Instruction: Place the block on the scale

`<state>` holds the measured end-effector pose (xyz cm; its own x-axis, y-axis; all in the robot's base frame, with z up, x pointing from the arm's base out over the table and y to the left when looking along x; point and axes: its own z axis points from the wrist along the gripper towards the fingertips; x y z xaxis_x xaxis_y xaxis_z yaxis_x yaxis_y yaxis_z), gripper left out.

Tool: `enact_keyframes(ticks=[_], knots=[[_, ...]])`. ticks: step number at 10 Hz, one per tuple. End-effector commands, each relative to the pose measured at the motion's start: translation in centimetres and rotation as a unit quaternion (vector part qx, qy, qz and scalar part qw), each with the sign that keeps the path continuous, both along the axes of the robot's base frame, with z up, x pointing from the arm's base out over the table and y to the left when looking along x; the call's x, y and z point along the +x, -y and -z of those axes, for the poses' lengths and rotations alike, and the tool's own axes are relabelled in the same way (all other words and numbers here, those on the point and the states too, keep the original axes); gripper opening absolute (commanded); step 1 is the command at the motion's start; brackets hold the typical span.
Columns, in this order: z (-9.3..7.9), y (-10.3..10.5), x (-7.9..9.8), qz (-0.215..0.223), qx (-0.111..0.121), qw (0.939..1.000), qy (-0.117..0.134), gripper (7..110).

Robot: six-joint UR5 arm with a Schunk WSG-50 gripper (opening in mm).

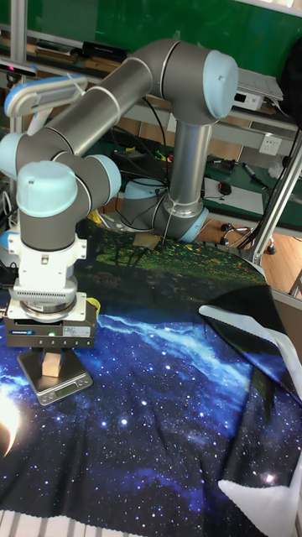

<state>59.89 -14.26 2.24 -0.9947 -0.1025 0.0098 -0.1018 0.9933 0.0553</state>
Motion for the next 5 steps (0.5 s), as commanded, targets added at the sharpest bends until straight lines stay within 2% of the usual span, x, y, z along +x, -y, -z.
enact_keyframes(ticks=[1,5], knots=[[-0.07,-0.11,-0.05,0.004,0.005,1.0000,-0.002,7],[-0.05,0.08,-0.05,-0.010,0.001,0.9999,-0.001,7]])
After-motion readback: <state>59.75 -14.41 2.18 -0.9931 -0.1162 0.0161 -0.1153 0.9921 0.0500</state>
